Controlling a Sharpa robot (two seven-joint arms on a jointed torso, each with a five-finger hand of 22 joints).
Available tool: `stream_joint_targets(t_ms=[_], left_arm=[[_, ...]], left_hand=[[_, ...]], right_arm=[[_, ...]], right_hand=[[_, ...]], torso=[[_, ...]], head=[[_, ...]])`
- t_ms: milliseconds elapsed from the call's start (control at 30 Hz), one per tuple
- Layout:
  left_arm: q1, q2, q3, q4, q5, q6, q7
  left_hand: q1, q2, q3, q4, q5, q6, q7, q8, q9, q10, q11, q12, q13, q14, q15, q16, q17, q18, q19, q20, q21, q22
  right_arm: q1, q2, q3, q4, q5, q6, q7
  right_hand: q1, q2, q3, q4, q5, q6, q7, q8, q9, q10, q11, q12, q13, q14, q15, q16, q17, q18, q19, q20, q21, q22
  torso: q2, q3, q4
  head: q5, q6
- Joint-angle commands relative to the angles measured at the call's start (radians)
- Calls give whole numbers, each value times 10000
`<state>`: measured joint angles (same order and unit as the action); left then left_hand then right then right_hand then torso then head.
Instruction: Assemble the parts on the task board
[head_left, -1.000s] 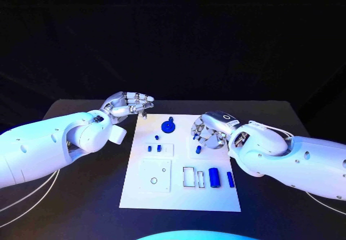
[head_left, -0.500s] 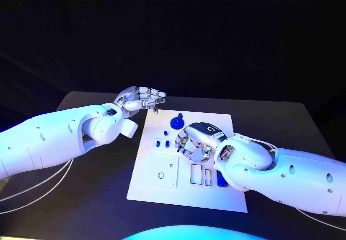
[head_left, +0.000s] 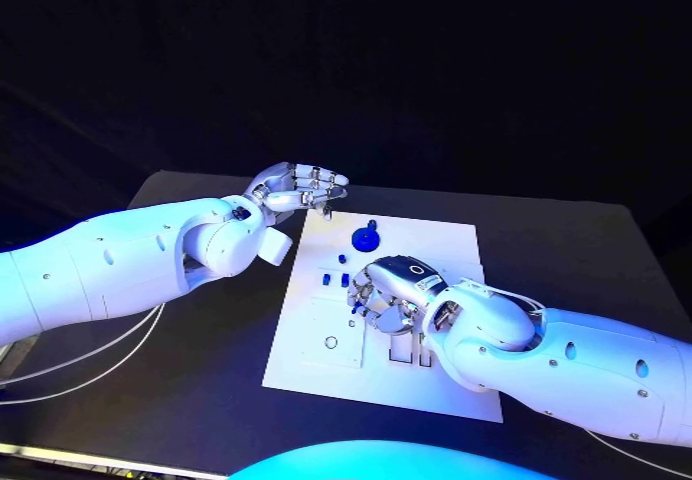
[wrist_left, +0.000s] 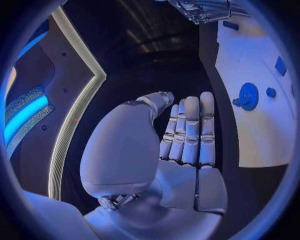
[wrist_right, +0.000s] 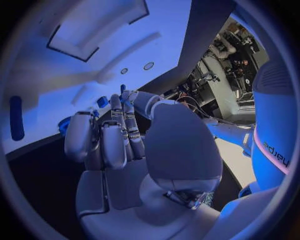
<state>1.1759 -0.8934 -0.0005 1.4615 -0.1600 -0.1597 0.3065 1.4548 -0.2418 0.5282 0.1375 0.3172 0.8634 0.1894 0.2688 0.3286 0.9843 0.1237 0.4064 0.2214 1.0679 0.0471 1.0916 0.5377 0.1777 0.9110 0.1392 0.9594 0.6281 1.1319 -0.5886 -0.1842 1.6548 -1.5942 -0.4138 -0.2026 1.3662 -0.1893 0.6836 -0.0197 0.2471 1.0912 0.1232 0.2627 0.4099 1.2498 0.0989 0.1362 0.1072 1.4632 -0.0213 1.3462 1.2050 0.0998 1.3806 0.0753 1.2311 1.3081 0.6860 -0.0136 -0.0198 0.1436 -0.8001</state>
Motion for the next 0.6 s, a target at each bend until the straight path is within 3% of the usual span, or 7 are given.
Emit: stream_joint_targets(t_ms=[33,600], left_arm=[[2,36,10,23,84,-29,157],[2,80,9,-16,87,40,115]], left_hand=[[-10,84,-45,-12,-3,-37,12,-46,-11,-79,-13,-27,-17,-78,-15,-58,-13,65,-50,-1,-59,-16],[-14,87,-53,-13,-1,-40,14,-44,-13,-92,-8,-27,-20,-87,-10,-64,-16,64,-53,3,-67,-21]], right_arm=[[-58,69,-4,-20,-179,201,106],[-207,189,-27,-181,-167,583,159]], right_hand=[[-8,82,127,-55,48,26,0,42,16,524,-482,13,107,466,-67,13,-3,-152,-8,1,-60,150],[-15,84,135,-59,46,20,4,41,19,522,-479,7,109,465,-65,15,-7,-147,-20,1,-78,139]], torso=[[6,11,-1],[-1,1,-3]], head=[[43,-47],[90,-123]])
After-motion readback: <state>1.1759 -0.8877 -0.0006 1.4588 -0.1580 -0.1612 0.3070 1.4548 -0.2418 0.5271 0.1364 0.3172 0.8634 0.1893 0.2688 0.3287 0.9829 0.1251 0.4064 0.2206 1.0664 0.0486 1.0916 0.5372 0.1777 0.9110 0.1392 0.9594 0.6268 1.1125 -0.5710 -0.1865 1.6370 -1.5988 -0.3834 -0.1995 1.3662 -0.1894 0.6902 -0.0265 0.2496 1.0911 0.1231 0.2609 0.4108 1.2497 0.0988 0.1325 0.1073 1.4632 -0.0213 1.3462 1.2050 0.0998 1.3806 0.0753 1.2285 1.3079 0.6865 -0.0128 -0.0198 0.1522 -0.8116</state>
